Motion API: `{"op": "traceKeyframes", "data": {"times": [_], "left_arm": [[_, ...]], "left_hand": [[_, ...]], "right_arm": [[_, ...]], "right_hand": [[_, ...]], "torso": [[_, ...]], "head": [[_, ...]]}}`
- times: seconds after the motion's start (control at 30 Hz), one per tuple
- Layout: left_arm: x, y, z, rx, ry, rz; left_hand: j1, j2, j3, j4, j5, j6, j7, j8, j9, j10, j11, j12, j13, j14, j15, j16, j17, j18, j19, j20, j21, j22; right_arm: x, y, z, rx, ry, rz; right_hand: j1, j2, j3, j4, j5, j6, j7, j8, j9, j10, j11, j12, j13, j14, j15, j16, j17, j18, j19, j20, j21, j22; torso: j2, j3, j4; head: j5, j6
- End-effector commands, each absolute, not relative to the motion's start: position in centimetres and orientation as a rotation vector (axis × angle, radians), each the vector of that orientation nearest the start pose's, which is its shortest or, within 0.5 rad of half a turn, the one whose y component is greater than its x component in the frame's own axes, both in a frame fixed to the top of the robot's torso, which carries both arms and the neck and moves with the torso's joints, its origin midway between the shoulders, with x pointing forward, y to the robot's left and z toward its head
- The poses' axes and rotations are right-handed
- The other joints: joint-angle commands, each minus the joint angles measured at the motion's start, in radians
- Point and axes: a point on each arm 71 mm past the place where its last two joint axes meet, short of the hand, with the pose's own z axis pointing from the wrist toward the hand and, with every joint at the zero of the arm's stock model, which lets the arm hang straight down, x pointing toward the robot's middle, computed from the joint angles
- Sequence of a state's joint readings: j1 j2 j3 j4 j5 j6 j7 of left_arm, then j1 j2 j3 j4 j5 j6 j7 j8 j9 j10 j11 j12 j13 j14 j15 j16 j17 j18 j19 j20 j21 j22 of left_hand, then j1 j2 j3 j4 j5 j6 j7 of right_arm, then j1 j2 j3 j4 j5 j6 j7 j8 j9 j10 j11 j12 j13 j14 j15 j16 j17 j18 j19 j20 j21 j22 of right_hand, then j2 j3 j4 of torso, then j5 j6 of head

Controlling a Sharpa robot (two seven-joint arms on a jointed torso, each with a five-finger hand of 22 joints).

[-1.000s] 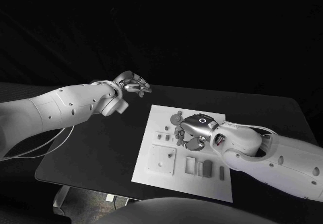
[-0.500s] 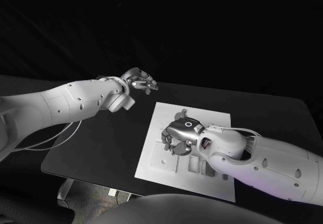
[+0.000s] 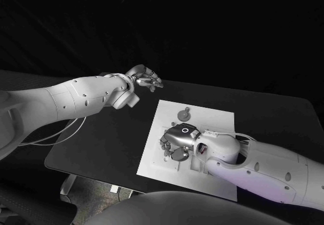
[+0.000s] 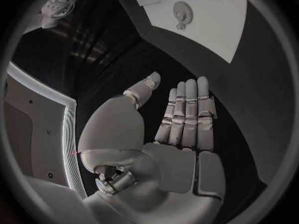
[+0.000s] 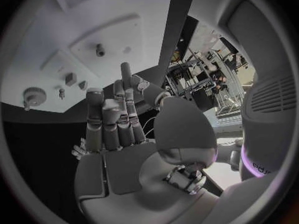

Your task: Assemble the parts on the task board

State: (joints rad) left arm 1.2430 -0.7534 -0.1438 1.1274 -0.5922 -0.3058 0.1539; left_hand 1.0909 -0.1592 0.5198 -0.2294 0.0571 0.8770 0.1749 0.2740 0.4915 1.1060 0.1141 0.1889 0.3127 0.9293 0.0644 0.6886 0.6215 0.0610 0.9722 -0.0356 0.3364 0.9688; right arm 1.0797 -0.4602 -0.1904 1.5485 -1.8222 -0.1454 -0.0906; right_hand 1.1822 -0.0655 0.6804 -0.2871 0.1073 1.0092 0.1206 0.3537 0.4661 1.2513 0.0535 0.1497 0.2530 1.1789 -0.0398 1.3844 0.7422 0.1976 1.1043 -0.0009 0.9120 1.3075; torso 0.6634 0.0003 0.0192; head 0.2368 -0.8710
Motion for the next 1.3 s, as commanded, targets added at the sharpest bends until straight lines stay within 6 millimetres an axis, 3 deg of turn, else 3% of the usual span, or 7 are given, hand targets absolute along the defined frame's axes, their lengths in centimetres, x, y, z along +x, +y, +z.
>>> {"op": "traceKeyframes", "data": {"times": [0.03,0.27,1.3], "left_arm": [[54.6,28.3,-21.6,-0.649,1.673,-0.892],[54.6,28.2,-21.6,-0.648,1.675,-0.895],[54.6,28.3,-21.6,-0.648,1.676,-0.895]], "left_hand": [[0.008,0.003,-0.001,0.004,-0.001,-0.004,0.0,0.005,-0.001,0.001,0.007,-0.005,-0.001,0.007,0.001,-0.006,0.002,0.014,0.006,0.002,-0.005,0.002],[0.008,0.004,-0.001,0.004,-0.001,-0.004,0.0,0.005,-0.001,0.001,0.007,-0.005,-0.001,0.007,0.001,-0.007,0.002,0.014,0.006,0.002,-0.006,0.002],[0.008,0.004,-0.002,0.005,-0.001,-0.004,0.0,0.006,-0.002,0.001,0.007,-0.007,-0.001,0.007,0.001,-0.009,0.005,0.014,0.006,0.002,-0.006,0.003]], "right_arm": [[37.2,0.0,-28.2,-0.912,1.749,0.876],[37.0,0.1,-29.1,-0.918,1.765,0.87],[37.3,0.4,-29.5,-0.932,1.746,0.854]], "right_hand": [[0.004,0.013,0.007,0.0,0.007,0.004,0.0,0.003,0.004,0.034,0.008,0.001,0.002,0.001,-0.007,-0.003,-0.001,0.064,-0.001,-0.005,0.002,0.004],[0.003,0.014,0.007,-0.001,0.008,0.004,0.0,0.002,0.005,0.034,0.009,0.0,0.002,0.0,-0.007,-0.004,-0.001,0.064,-0.002,-0.005,0.001,0.004],[0.002,0.015,0.008,-0.002,0.011,0.005,0.0,0.002,0.006,0.036,0.008,-0.001,0.003,0.0,-0.007,-0.003,0.0,0.064,-0.001,-0.005,0.001,0.005]], "torso": [[0.0,0.0004,0.0002],[0.0,0.0007,-0.0009],[0.0,0.0,-0.0008]], "head": [[0.002,-0.002],[0.006,-0.002],[0.011,-0.002]]}}
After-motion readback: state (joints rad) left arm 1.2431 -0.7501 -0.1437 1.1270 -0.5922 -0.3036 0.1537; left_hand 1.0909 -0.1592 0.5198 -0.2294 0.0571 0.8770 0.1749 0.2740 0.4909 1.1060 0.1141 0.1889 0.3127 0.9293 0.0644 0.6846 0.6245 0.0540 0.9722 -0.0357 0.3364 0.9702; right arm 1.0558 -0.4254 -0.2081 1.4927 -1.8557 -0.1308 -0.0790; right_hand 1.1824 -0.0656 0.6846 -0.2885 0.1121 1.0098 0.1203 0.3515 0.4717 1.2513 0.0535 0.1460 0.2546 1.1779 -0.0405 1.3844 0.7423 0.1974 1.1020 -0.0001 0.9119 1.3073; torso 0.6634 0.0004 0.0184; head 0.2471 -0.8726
